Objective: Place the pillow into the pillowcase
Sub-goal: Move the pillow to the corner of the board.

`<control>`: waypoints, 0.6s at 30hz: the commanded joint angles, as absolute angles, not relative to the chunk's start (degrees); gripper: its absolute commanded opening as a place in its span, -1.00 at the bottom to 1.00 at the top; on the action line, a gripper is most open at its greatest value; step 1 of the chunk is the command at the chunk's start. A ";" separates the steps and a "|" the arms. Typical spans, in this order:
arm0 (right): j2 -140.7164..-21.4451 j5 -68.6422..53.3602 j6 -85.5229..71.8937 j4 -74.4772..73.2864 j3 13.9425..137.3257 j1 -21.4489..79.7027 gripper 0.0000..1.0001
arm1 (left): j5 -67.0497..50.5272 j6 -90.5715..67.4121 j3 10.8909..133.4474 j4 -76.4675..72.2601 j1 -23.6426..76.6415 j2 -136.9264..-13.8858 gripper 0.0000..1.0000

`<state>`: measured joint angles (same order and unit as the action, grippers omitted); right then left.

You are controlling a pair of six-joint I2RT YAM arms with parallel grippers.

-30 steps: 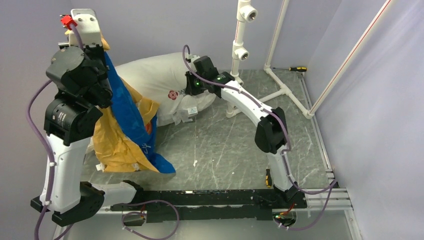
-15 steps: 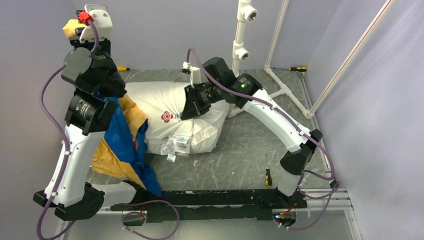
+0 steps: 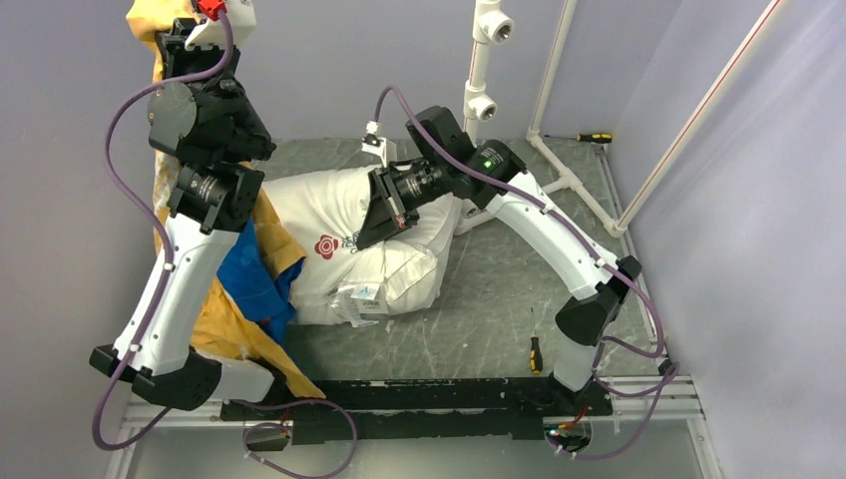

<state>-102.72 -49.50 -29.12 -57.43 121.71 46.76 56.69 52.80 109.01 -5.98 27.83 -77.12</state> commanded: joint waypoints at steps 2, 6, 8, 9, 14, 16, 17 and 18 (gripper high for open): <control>-96.60 -62.67 -39.52 -41.26 118.06 48.64 -1.00 | 51.46 61.79 112.33 -17.96 27.89 -77.66 -1.00; -96.96 -58.31 -39.24 -42.89 117.54 51.19 -1.00 | 50.90 60.32 111.71 -16.89 27.84 -77.52 -1.00; -96.16 -56.10 -40.37 -42.22 115.57 52.69 -1.00 | 50.77 58.02 111.14 -14.97 27.86 -76.91 -1.00; -95.40 -55.07 -41.29 -40.97 114.10 53.53 -1.00 | 50.64 56.89 110.70 -14.01 27.84 -76.52 -1.00; -91.39 -50.65 -48.04 -31.71 104.54 57.78 -1.00 | 49.91 53.32 109.05 -10.27 27.86 -75.23 -1.00; -89.94 -47.32 -48.91 -31.18 102.44 58.91 -1.00 | 49.52 52.27 108.60 -9.27 27.86 -74.71 -1.00; -88.96 -45.27 -49.29 -31.15 101.11 59.20 -1.00 | 49.41 51.46 108.39 -8.53 27.82 -74.39 -1.00; -87.61 -42.89 -49.72 -31.37 99.50 59.23 -1.00 | 49.28 50.17 108.36 -7.31 27.86 -73.98 -1.00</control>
<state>-95.13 -44.80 -43.88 -40.25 101.91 57.34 52.27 54.50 108.25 -8.38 27.83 -76.75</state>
